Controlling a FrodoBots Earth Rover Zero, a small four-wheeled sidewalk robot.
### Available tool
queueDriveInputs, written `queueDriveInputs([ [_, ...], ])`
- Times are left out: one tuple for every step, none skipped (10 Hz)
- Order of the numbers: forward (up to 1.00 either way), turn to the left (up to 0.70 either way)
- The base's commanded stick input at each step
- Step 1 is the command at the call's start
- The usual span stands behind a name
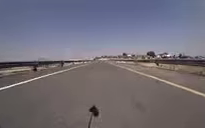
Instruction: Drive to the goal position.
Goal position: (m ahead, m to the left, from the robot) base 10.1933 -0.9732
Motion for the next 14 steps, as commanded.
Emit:
queueDriveInputs([
  [1.0,-0.01],
  [1.0,-0.01],
  [1.0,-0.01],
  [1.0,-0.01],
  [1.0,-0.01],
  [1.0,-0.01],
  [1.0,-0.01],
  [1.0,-0.01],
  [1.0,-0.01],
  [1.0,-0.01],
  [1.0,-0.01],
  [1.0,-0.01],
  [1.0,-0.01],
  [1.0,-0.01],
])
